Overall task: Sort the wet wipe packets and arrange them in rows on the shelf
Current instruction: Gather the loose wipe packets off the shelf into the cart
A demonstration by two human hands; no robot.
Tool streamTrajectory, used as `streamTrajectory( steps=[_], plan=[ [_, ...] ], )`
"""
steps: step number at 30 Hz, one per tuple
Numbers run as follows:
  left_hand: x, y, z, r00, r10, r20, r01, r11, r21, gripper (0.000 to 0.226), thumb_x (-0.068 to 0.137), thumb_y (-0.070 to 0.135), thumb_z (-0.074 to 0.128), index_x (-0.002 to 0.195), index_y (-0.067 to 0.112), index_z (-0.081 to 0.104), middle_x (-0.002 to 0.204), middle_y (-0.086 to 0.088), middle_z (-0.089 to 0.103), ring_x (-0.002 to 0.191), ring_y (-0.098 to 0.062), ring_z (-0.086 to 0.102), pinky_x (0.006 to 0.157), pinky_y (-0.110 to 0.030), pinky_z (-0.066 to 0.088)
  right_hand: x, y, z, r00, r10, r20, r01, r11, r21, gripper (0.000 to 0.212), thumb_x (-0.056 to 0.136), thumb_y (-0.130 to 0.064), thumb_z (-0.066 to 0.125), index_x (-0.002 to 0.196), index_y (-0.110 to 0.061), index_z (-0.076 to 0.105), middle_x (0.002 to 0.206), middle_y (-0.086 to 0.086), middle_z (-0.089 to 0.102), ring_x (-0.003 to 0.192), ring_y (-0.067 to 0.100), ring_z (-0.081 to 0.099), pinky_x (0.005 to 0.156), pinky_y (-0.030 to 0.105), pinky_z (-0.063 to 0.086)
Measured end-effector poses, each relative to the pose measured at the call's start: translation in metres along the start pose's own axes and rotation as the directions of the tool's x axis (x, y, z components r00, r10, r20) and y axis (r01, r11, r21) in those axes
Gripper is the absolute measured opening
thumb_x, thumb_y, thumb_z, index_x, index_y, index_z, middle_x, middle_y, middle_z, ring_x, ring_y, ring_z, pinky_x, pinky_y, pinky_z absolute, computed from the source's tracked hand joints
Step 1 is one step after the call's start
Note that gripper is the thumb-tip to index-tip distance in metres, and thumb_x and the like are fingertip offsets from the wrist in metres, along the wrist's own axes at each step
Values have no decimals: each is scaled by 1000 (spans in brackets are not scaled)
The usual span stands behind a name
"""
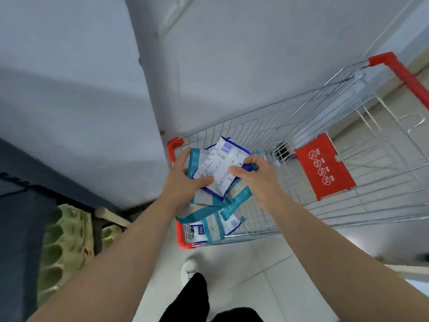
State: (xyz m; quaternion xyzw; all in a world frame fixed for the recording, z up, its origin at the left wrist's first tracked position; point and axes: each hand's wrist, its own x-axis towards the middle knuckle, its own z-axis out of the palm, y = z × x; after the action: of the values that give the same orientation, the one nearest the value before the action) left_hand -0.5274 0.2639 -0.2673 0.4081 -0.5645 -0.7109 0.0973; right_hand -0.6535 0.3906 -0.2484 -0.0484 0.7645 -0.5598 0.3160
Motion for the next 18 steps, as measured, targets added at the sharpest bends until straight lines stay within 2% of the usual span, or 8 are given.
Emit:
streamTrajectory(
  steps=[2, 5, 8, 11, 14, 18],
  plan=[
    [25, -24, 5, 999, -34, -25, 34, 999, 14, 92, 71, 3, 81, 141, 39, 33, 112, -7, 66, 88, -27, 71, 72, -44, 60, 28, 23, 3, 999, 42, 19, -42, 999, 0, 33, 72, -7, 81, 91, -16, 55, 86, 2, 66, 61, 11, 66, 55, 25, 56],
    [58, -61, 12, 993, -87, -74, 86, 996, -16, 90, 72, 4, 80, 140, 40, 34, 116, -4, 64, 95, -25, 69, 76, -46, 59, 70, 58, 11, 994, 102, 34, -101, 994, -31, 34, 71, -7, 82, 87, -19, 55, 90, 6, 68, 71, 18, 69, 66, 38, 60],
    [90, -102, 19, 979, -152, -138, 143, 987, -72, 93, 71, 5, 81, 140, 45, 32, 121, -2, 63, 98, -25, 68, 76, -49, 58, 110, 92, 19, 984, 161, 81, -157, 986, -54, 34, 73, -5, 80, 90, -17, 53, 95, 11, 68, 75, 25, 70, 65, 39, 60],
    [118, -144, 24, 957, -181, -227, 171, 983, -61, 92, 69, 9, 83, 135, 50, 34, 121, -1, 64, 102, -26, 67, 80, -51, 57, 146, 128, 29, 977, 165, 131, -150, 982, -117, 33, 74, -6, 80, 90, -17, 54, 93, 8, 66, 72, 20, 68, 60, 33, 59],
    [141, -178, 29, 930, -203, -308, 194, 979, -60, 89, 72, 8, 80, 134, 52, 34, 126, 0, 59, 105, -24, 64, 79, -49, 58, 179, 164, 38, 972, 141, 190, -105, 976, -191, 31, 74, -8, 80, 88, -18, 54, 94, 6, 63, 76, 19, 64, 65, 31, 58],
    [166, -209, 33, 897, -185, -402, 208, 978, 15, 87, 74, 10, 79, 141, 42, 33, 126, -2, 56, 103, -20, 63, 81, -43, 58, 209, 196, 46, 960, 109, 256, -50, 973, -226, 29, 76, -8, 78, 95, -15, 56, 94, -1, 59, 78, 8, 57, 68, 18, 50]
  ],
)
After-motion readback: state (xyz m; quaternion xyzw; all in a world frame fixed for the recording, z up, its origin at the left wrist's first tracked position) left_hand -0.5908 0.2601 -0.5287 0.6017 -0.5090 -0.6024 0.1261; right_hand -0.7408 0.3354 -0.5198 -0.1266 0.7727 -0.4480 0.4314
